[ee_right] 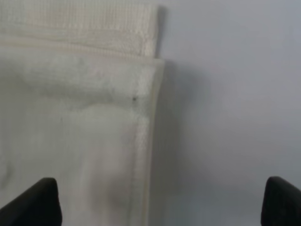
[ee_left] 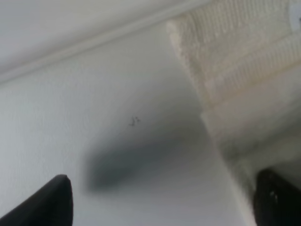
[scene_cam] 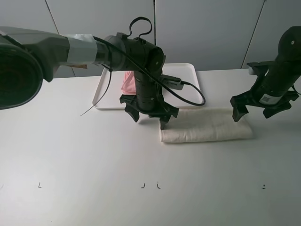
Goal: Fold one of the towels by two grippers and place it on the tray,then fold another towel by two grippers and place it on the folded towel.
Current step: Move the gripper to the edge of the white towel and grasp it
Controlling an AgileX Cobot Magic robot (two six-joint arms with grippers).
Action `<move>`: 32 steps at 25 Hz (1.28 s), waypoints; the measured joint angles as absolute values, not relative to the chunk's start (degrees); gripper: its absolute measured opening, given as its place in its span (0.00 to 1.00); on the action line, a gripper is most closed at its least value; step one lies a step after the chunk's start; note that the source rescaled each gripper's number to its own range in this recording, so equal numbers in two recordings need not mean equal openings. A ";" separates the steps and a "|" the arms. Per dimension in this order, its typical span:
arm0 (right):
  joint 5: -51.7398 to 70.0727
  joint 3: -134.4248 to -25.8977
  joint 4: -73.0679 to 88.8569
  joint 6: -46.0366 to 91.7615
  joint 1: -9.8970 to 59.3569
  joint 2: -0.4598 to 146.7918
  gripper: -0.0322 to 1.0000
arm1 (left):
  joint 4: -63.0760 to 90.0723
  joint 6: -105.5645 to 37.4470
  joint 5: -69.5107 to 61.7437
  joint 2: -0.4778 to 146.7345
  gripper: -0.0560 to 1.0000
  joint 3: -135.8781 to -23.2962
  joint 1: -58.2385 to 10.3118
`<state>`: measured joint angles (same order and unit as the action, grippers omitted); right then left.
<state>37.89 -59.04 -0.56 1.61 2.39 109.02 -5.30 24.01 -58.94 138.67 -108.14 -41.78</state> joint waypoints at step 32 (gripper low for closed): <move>35.41 -59.13 -0.56 0.00 2.39 113.48 0.86 | -5.20 24.01 -59.05 138.67 0.99 -108.14 -41.78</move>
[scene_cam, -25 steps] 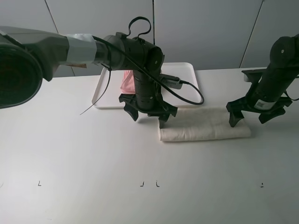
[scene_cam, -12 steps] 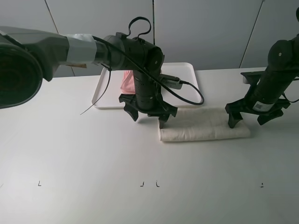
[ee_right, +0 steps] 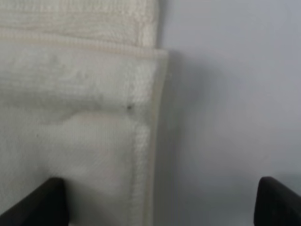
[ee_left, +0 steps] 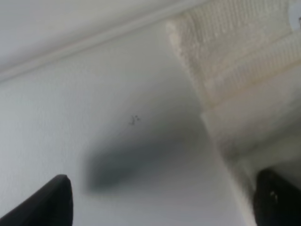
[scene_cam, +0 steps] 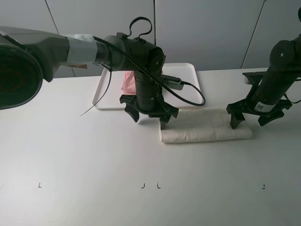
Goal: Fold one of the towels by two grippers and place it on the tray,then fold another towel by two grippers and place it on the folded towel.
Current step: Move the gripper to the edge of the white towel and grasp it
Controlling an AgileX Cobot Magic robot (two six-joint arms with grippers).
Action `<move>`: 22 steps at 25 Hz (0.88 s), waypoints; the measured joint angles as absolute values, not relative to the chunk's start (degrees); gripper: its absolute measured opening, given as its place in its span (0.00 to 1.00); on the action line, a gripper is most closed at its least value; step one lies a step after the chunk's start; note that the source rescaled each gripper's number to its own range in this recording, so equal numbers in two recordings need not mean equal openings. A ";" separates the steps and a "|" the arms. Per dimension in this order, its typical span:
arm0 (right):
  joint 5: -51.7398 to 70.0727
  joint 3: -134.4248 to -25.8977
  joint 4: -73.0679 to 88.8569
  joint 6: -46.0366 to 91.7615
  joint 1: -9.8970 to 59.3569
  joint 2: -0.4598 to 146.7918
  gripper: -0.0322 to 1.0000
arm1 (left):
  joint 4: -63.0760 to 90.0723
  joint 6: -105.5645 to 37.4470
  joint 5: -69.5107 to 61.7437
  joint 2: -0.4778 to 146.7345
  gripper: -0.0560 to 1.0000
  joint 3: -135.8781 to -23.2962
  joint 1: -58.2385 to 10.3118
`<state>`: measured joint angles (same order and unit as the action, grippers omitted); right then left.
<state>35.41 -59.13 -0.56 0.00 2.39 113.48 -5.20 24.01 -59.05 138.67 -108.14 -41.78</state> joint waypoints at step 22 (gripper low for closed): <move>35.86 -59.13 2.48 0.00 2.38 113.48 0.74 | -4.98 22.61 -59.05 138.67 0.99 -108.14 -41.78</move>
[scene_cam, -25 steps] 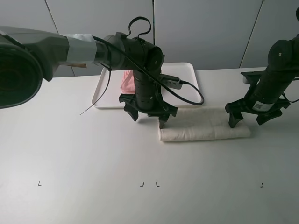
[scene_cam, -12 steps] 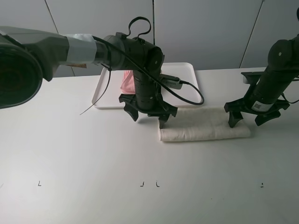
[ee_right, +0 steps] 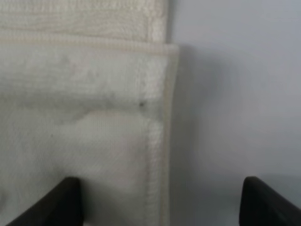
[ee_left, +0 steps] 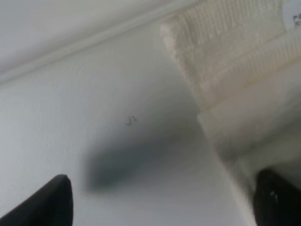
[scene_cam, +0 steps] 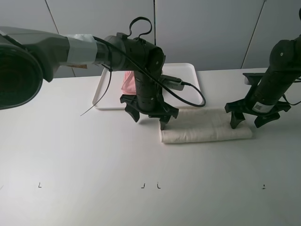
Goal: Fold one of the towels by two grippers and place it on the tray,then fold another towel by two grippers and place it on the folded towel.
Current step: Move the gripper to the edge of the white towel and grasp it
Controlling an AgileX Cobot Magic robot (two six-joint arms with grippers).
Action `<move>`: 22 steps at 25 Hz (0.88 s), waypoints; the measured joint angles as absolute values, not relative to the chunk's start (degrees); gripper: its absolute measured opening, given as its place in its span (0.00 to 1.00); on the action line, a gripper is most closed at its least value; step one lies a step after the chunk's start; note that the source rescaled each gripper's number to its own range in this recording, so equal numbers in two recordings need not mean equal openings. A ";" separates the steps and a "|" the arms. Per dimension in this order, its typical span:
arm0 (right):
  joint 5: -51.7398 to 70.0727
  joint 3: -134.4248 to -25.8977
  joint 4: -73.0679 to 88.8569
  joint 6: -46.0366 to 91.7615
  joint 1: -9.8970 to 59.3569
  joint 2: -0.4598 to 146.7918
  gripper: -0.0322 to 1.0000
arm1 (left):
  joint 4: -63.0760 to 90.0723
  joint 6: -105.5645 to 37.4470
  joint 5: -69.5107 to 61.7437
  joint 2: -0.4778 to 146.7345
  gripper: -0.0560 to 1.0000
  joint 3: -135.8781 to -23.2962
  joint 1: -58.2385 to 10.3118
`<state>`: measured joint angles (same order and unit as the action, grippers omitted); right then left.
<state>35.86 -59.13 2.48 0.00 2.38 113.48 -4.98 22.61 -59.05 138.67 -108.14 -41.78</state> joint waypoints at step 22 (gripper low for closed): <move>39.01 -59.81 6.43 0.68 2.38 115.37 0.69 | -4.63 21.39 -59.05 138.78 0.99 -108.14 -41.78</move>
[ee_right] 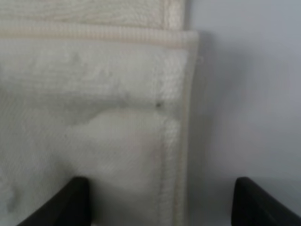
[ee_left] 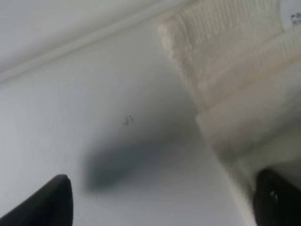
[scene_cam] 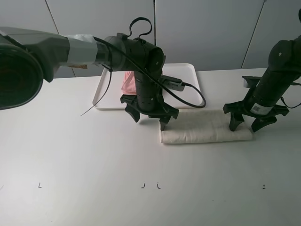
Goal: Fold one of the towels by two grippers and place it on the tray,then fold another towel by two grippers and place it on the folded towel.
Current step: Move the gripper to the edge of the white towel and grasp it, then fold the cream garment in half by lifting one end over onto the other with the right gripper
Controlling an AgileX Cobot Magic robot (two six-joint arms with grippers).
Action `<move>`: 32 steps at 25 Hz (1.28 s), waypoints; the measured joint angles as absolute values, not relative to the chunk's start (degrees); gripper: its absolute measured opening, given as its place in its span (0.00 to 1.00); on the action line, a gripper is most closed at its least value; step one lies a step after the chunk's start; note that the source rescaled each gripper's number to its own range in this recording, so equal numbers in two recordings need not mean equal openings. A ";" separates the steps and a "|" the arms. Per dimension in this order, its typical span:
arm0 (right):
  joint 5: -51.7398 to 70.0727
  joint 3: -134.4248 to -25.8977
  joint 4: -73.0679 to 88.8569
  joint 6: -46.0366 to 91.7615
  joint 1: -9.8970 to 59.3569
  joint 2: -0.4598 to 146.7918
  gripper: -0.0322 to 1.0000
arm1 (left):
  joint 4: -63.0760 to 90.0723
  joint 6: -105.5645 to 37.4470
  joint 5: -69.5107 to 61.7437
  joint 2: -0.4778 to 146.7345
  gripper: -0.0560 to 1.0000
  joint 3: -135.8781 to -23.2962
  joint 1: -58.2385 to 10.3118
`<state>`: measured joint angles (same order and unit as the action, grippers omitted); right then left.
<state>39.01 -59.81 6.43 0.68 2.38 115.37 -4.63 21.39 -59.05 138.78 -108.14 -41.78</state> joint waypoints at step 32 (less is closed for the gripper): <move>43.08 -59.25 17.04 6.68 2.49 104.03 0.08 | -3.70 21.05 -59.15 138.89 0.99 -108.23 -41.78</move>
<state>43.08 -59.25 17.04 6.68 2.49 104.03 -3.70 21.05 -59.15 138.89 -108.23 -41.78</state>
